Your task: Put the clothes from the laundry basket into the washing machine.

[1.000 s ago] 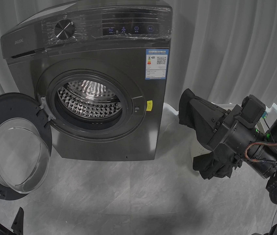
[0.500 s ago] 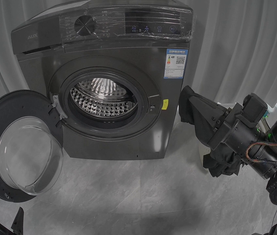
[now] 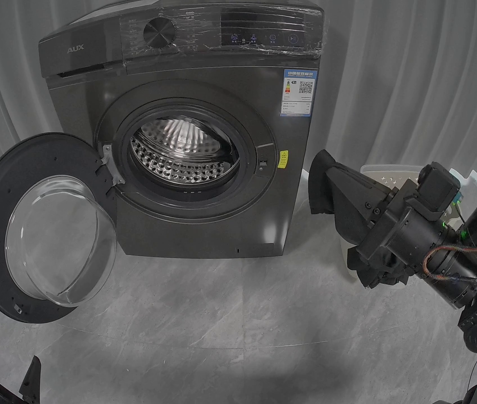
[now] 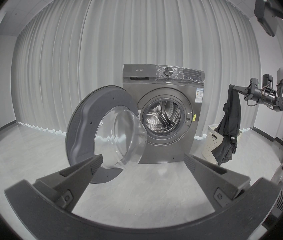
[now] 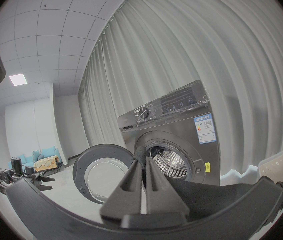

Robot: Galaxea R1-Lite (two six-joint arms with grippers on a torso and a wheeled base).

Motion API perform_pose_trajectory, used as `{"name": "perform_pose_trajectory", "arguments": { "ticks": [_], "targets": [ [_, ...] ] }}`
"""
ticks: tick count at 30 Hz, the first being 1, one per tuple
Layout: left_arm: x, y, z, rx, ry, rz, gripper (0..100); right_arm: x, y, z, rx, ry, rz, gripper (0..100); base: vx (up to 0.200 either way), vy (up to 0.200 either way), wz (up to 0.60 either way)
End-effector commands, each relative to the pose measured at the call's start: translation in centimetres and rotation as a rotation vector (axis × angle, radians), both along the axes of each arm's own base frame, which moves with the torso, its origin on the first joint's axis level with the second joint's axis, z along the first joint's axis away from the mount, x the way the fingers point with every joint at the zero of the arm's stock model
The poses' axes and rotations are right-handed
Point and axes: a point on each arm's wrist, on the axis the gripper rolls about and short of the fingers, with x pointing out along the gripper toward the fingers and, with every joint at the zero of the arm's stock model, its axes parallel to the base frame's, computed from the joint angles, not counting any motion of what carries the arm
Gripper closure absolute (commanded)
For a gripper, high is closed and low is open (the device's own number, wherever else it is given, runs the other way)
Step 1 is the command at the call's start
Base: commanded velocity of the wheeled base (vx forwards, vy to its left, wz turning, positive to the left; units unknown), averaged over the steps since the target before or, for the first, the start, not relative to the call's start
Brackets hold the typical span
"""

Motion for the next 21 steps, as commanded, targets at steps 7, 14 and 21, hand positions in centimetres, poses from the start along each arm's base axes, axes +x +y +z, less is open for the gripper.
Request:
{"name": "perform_pose_trajectory", "arguments": {
  "ticks": [7, 14, 21],
  "targets": [
    [-0.01, 0.00, -0.48, 0.000, -0.001, 0.000, 0, 0.11, 0.09, -0.25, -0.006, 0.008, 0.001, 100, 0.000, 0.200, 0.00],
    [-0.01, 0.00, -0.48, -0.001, -0.001, 0.000, 0, 0.13, 0.16, -0.33, -0.005, 0.012, 0.003, 100, 0.000, 0.200, 0.00],
    [-0.01, 0.00, -0.48, 0.000, -0.001, 0.000, 0, -0.21, 0.50, -0.12, 0.002, 0.007, 0.025, 100, 0.000, 0.057, 0.00]
  ]
}}
